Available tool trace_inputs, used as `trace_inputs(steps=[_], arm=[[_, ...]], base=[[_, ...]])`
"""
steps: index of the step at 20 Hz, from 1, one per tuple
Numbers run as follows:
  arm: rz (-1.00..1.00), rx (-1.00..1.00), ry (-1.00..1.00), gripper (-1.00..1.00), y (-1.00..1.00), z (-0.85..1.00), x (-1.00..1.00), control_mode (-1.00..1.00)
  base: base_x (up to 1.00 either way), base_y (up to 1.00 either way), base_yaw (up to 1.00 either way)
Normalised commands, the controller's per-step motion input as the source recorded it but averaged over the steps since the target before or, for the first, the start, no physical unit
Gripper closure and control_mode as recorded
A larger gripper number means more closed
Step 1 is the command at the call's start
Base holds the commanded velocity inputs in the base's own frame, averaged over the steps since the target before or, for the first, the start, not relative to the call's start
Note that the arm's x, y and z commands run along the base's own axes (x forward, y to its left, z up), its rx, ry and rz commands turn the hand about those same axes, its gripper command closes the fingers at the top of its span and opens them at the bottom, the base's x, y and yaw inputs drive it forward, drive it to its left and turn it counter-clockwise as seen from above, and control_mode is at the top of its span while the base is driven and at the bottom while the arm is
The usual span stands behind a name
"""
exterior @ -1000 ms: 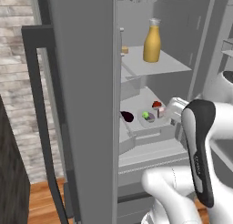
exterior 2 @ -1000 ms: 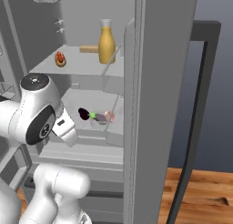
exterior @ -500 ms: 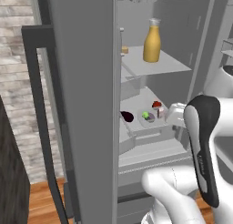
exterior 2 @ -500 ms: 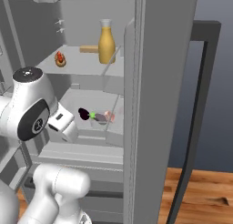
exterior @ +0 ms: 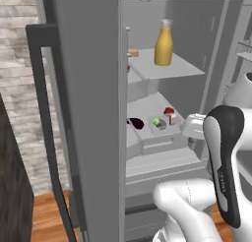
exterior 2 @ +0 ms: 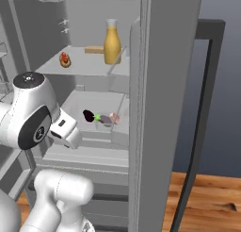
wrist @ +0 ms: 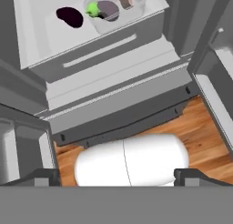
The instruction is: Place the tupperware on the second highest shelf of the fridge. Make space for the tupperware among the existing items by rearranging them on the shelves if needed. Close the fridge door when finished.
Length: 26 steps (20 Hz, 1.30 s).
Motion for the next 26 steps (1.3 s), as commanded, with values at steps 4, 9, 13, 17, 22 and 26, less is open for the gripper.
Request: trace_inputs(steps=[4, 9, 13, 17, 22, 26], arm=[[0.00, 0.00, 0.00, -1.00, 0.00, 0.00, 0.00, 1.00], [0.00, 0.00, 0.00, -1.00, 0.00, 0.00, 0.00, 1.00], [0.00, 0.00, 0.00, -1.00, 0.00, 0.00, 0.00, 1.00], [0.00, 0.00, 0.00, -1.00, 0.00, 0.00, 0.00, 1.00], [0.00, 0.00, 0.00, -1.00, 0.00, 0.00, 0.00, 1.00], [0.01, 0.00, 0.00, -1.00, 0.00, 0.00, 0.00, -1.00]], base=[[-0.60, 0.05, 0.08], [-0.62, 0.00, 0.09], [-0.61, 0.00, 0.09], [-0.54, 0.00, 0.09], [-0.20, 0.00, 0.08], [0.00, 0.00, 0.00]])
